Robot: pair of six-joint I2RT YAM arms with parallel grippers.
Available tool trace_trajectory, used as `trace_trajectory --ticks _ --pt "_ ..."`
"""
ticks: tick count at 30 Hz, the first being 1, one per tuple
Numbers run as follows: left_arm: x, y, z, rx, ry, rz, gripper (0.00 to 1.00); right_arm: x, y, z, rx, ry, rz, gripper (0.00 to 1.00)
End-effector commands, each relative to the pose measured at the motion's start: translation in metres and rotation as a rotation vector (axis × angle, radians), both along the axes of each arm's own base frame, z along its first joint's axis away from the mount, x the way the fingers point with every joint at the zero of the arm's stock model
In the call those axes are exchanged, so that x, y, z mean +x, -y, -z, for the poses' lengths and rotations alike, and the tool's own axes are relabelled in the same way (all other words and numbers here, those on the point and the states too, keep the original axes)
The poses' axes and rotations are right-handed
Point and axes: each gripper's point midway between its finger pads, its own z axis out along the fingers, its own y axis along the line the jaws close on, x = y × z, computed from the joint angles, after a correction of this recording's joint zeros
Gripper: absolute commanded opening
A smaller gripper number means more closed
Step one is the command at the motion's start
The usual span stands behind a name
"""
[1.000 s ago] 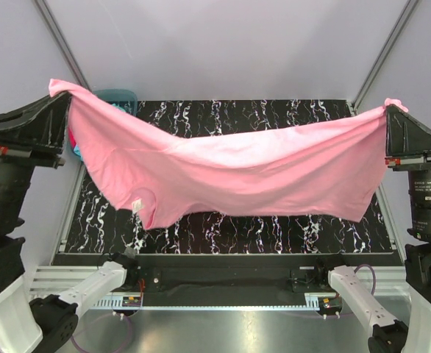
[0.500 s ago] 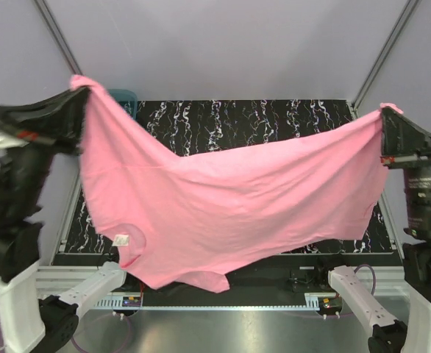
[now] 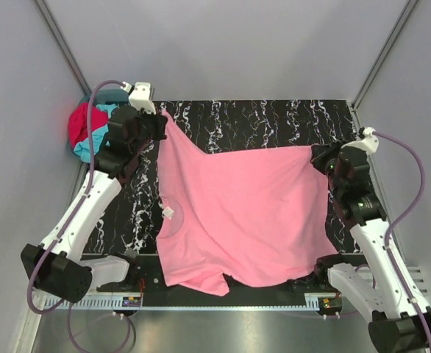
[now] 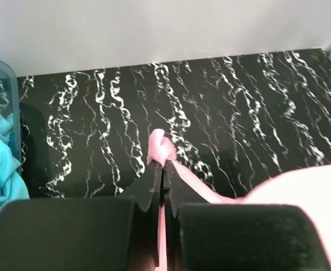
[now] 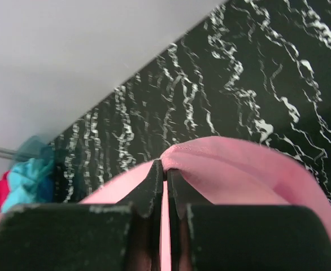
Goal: Fold and stack the t-shirts
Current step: Flatten the tshirt out
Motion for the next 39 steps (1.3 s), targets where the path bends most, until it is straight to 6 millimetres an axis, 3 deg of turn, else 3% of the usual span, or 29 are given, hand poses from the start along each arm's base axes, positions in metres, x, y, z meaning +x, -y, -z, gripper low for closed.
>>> trace_trajectory --ticks 1,6,10,15,20,21,22,23,24,25,26,29,30,31,32,33,36,37,39 --pt "0.02 -0.012 -0.058 -0.044 0.225 -0.063 0.0 0.017 0.007 -0.002 0.037 0.081 0.072 0.0" --pt "0.046 -0.01 -0.041 -0.036 0.193 -0.072 0.0 0.044 0.007 0.04 0.024 0.031 0.107 0.0" --pt "0.066 -0.003 -0.028 -0.029 0.163 -0.066 0.0 0.078 0.0 0.078 0.02 -0.036 0.111 0.0" --pt "0.087 0.004 -0.005 -0.011 0.117 -0.059 0.0 0.114 -0.004 0.11 -0.008 -0.11 0.11 0.0" --pt "0.111 0.006 0.018 0.014 0.075 -0.086 0.0 0.147 0.008 0.116 -0.026 -0.119 0.14 0.0" --pt "0.114 0.006 0.02 0.014 0.072 -0.089 0.0 0.154 0.011 0.128 -0.027 -0.146 0.147 0.0" --pt "0.12 0.008 0.023 0.013 0.067 -0.091 0.0 0.164 0.017 0.121 -0.018 -0.13 0.161 0.0" --pt "0.122 0.008 0.025 0.013 0.062 -0.093 0.0 0.17 0.019 0.122 -0.018 -0.128 0.168 0.0" --pt "0.124 0.009 0.026 0.011 0.06 -0.095 0.0 0.179 0.022 0.136 -0.025 -0.157 0.171 0.0" --pt "0.127 0.01 0.022 0.008 0.068 -0.092 0.0 0.192 0.023 0.124 -0.022 -0.134 0.171 0.0" --pt "0.131 0.012 0.028 0.012 0.055 -0.089 0.0 0.2 0.03 0.126 -0.023 -0.136 0.183 0.0" --pt "0.137 0.014 0.023 0.009 0.064 -0.089 0.0 0.23 0.038 0.133 -0.023 -0.15 0.182 0.0" --pt "0.141 0.014 0.027 0.015 0.056 -0.09 0.0 0.237 0.039 0.148 -0.023 -0.177 0.181 0.0" --pt "0.143 0.014 0.028 0.019 0.055 -0.093 0.0 0.248 0.04 0.139 -0.019 -0.157 0.178 0.0" --pt "0.147 0.013 0.022 0.018 0.068 -0.096 0.0 0.253 0.042 0.142 -0.018 -0.16 0.178 0.0" --pt "0.152 0.014 0.03 0.028 0.055 -0.095 0.0 0.258 0.046 0.154 -0.021 -0.182 0.184 0.0" --pt "0.166 0.008 0.028 0.011 0.056 -0.109 0.0 0.274 0.054 0.156 -0.015 -0.175 0.187 0.0" --pt "0.174 0.005 0.04 0.014 0.036 -0.115 0.0 0.278 0.055 0.157 -0.016 -0.176 0.182 0.0" --pt "0.183 0.004 0.044 0.01 0.032 -0.119 0.0 0.284 0.059 0.169 -0.025 -0.196 0.185 0.0"
